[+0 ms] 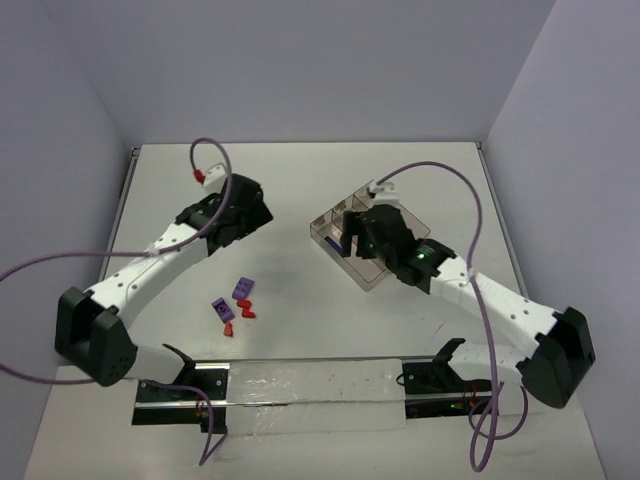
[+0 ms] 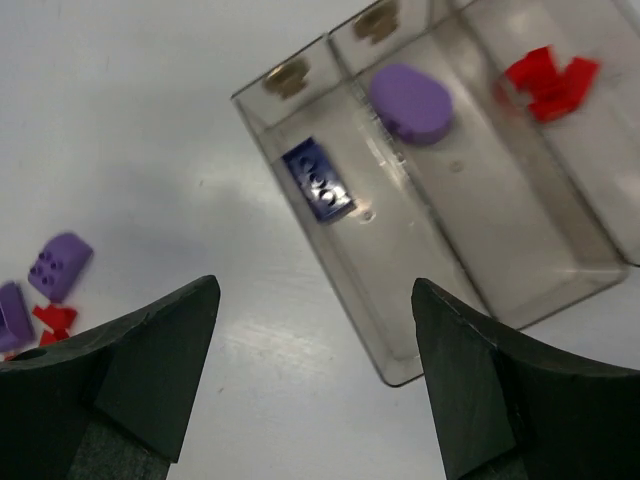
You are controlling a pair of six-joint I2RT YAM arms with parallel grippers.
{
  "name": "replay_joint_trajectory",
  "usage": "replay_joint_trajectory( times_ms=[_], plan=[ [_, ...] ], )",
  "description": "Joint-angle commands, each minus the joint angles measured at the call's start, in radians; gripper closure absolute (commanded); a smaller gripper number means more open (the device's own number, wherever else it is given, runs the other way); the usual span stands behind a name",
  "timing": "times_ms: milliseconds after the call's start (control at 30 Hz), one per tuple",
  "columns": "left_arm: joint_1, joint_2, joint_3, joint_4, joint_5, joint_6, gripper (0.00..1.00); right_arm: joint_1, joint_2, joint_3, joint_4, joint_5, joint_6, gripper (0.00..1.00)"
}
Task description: Sort the legos into containers by color
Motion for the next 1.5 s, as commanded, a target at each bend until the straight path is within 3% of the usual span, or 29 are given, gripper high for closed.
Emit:
replay_joint_trajectory(
  times_ms=[0,167,567,1100,1467],
  plan=[
    [0.021,-0.074,-0.13,0.009,0.04,0.168,0.06,0.071,0.093,0.049,0.072,-0.036,0.039,0.15],
    [0.019,0.021,-0.177,-0.028,0.066,0.185,0.01,0.074,0.103,0.069,0.067,-0.012,0.041,0.15],
    [0.015,0.247,-0.204,-0.013,0.053,0.149,0.01,0.073,0.045,0.065,0.022,0.053,0.02,0.14],
    [-0.038,0.233,-0.239,-0.038,0.133,0.085,0.01,0.074,0.058,0.077,0.023,0.044,0.026,0.13],
    [-0.044,0.216,-0.251,-0.173,-0.022,-0.029,0.01,0.073,0.062,0.078,0.025,0.034,0.028,0.13]
  ],
)
